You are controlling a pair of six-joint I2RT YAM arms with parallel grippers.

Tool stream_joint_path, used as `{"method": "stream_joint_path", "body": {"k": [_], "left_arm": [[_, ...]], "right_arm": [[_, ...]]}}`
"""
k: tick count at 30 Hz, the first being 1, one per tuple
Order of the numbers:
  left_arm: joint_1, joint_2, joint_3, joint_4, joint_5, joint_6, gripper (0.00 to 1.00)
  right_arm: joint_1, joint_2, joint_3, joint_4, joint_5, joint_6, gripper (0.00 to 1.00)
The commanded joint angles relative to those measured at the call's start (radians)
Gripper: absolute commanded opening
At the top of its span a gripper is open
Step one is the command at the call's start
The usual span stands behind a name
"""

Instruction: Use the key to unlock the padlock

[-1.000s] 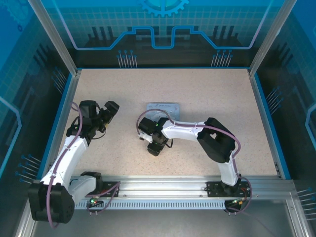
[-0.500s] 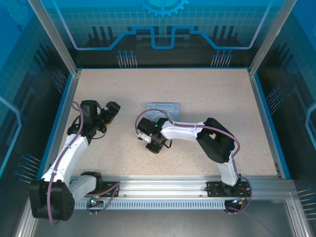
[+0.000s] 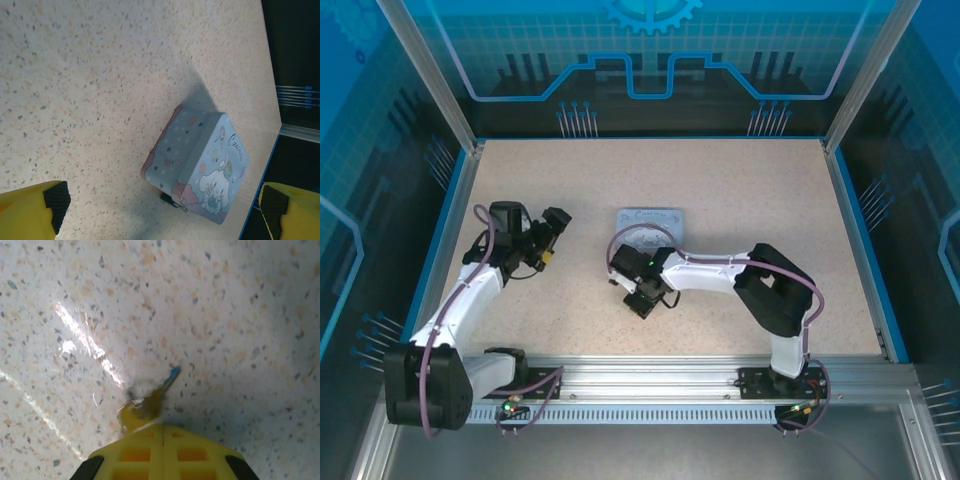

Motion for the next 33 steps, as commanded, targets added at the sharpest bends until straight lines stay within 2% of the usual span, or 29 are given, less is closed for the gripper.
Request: {"method": "stream_joint_path", "body": {"k": [1, 10, 11, 13, 14, 16, 33], "left_arm": [[-0.024, 0.019, 0.006, 0.011, 0.072, 0.0, 0.99], [-0.118, 0.039, 0.002, 0.049, 0.074, -0.018, 0.99], [-0.121, 0.038, 0.001, 0.051, 0.074, -0.018, 0.99], [-0.121, 0.037, 0.001, 0.052, 0.07, -0.015, 0.99], [-0.12, 0.04, 0.004, 0.05, 0.065, -0.011, 0.99], [-0.117, 0.045, 0.012, 0.037, 0.057, 0.0, 0.99], [0.036, 0.019, 0.058, -0.049, 0.082, 0.067, 0.99]], "right_arm": [[-0.019, -0.048, -0.062, -0.037, -0.041, 0.087, 0.0], [-0.043, -0.138, -0.12, -0.017, -0.062, 0.193, 0.0], [-0.039, -0.145, -0.115, -0.021, -0.066, 0.2, 0.04], [-0.03, -0.148, -0.101, -0.027, -0.068, 0.205, 0.31], [-0.024, -0.146, -0.089, -0.031, -0.069, 0.203, 0.37], [-0.009, -0.128, -0.064, -0.038, -0.069, 0.19, 0.42], [0.057, 0.037, 0.089, -0.094, -0.063, 0.081, 0.44]]}}
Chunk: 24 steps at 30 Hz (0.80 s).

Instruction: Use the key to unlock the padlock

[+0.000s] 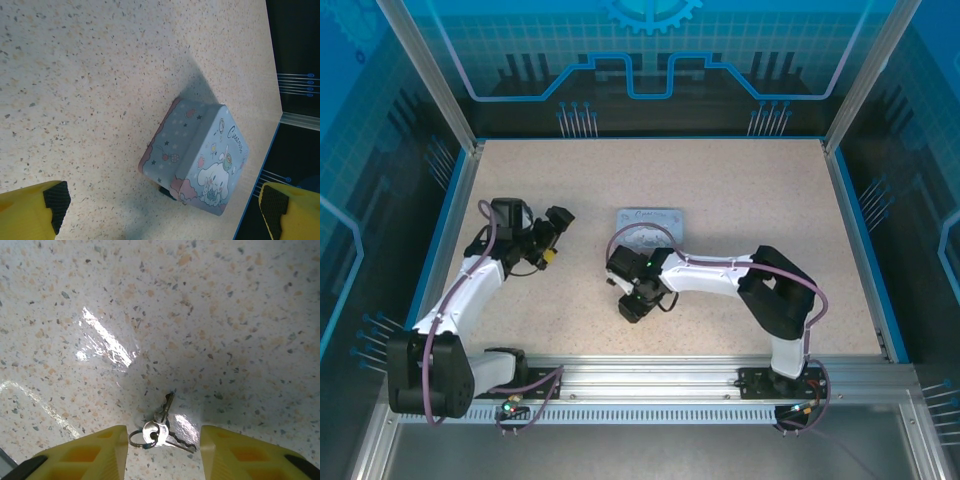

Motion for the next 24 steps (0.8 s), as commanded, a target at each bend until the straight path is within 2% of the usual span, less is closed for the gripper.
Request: {"method": "stream_joint_path", "body": {"k": [1, 14, 24], "left_arm": [[0.017, -0.022, 0.027, -0.035, 0.034, 0.03, 0.99], [0.021, -0.016, 0.026, -0.024, 0.04, 0.024, 0.99], [0.021, -0.027, 0.018, -0.029, 0.04, 0.024, 0.99]], "right_arm": [[0.027, 0.03, 0.03, -0.038, -0.011, -0.027, 0.44], [0.051, 0.079, 0.013, -0.049, 0.058, -0.021, 0.42], [0.054, 0.078, -0.008, -0.034, 0.134, 0.032, 0.1]]}}
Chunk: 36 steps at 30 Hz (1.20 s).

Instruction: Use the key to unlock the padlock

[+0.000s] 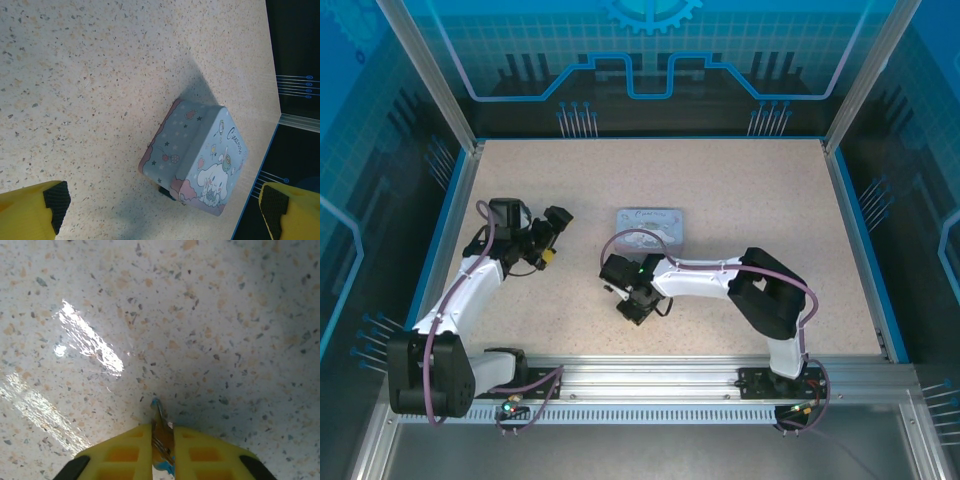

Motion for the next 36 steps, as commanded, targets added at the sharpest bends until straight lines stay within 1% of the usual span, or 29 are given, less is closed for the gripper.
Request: {"method": "stream_joint_path", "body": {"k": [1, 3, 5, 10, 14, 17, 21, 23, 26, 29, 30, 33, 36], "left_arm": [[0.01, -0.026, 0.019, -0.026, 0.03, 0.025, 0.99], [0.01, -0.026, 0.021, -0.029, 0.032, 0.024, 0.99], [0.01, -0.029, 0.02, -0.031, 0.035, 0.028, 0.99], [0.009, -0.026, 0.025, -0.028, 0.063, 0.048, 0.99], [-0.006, -0.027, 0.028, -0.014, 0.105, 0.065, 0.99], [-0.057, -0.026, 0.035, 0.011, 0.118, 0.07, 0.99], [-0.171, 0.003, 0.046, 0.09, 0.121, 0.055, 0.99], [-0.227, 0.028, 0.049, 0.135, 0.116, 0.035, 0.99], [-0.298, 0.066, 0.034, 0.226, 0.099, -0.026, 0.99], [-0.347, 0.087, -0.021, 0.379, 0.071, -0.153, 0.98], [-0.363, 0.092, -0.038, 0.437, 0.056, -0.199, 0.97], [-0.403, 0.096, -0.054, 0.521, 0.004, -0.296, 0.96], [-0.43, 0.101, -0.051, 0.573, -0.035, -0.378, 0.95]], "right_arm": [[0.011, 0.027, -0.03, -0.015, 0.042, 0.023, 0.07], [0.005, 0.004, -0.037, -0.009, 0.036, 0.029, 0.02], [-0.004, -0.029, -0.047, -0.002, 0.023, 0.033, 0.0], [-0.045, -0.135, -0.077, 0.025, -0.034, 0.044, 0.0], [-0.103, -0.225, -0.12, 0.071, -0.12, 0.053, 0.0], [-0.169, -0.306, -0.173, 0.134, -0.223, 0.056, 0.0], [-0.299, -0.402, -0.252, 0.246, -0.427, 0.079, 0.0], [-0.364, -0.439, -0.283, 0.287, -0.493, 0.11, 0.0], [-0.452, -0.493, -0.328, 0.36, -0.563, 0.18, 0.0], [-0.527, -0.543, -0.37, 0.475, -0.611, 0.298, 0.0], [-0.547, -0.558, -0.411, 0.519, -0.619, 0.346, 0.0], [-0.575, -0.592, -0.451, 0.626, -0.602, 0.469, 0.0], [-0.584, -0.615, -0.474, 0.709, -0.544, 0.59, 0.0]]}}
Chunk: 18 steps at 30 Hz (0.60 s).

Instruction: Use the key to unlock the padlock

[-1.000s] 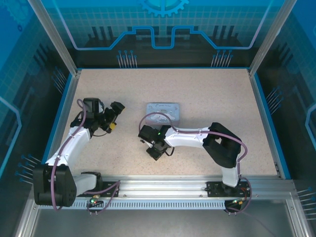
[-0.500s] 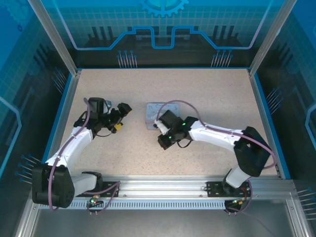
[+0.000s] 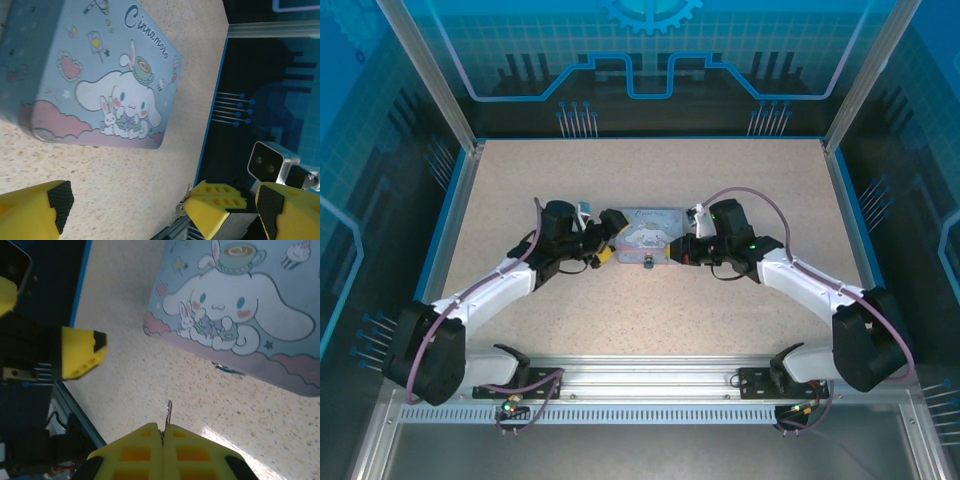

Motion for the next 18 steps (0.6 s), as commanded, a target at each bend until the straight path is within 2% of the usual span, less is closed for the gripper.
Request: {"method": "stream_joint_path", "body": {"k": [1, 9, 16, 18], "left_arm": [[-0.027, 0.011, -0.003, 0.164, -0.067, -0.154, 0.94], [-0.067, 0.083, -0.015, 0.394, -0.081, -0.352, 0.83], [-0.111, 0.177, 0.003, 0.529, -0.085, -0.433, 0.61], [-0.12, 0.207, 0.01, 0.577, -0.09, -0.457, 0.58]], "right_arm": [[-0.011, -0.036, -0.027, 0.18, 0.032, 0.211, 0.0], [-0.013, -0.068, -0.054, 0.384, 0.278, 0.478, 0.0], [0.01, -0.034, -0.064, 0.535, 0.426, 0.616, 0.0], [0.018, -0.019, -0.057, 0.561, 0.446, 0.633, 0.0]]}}
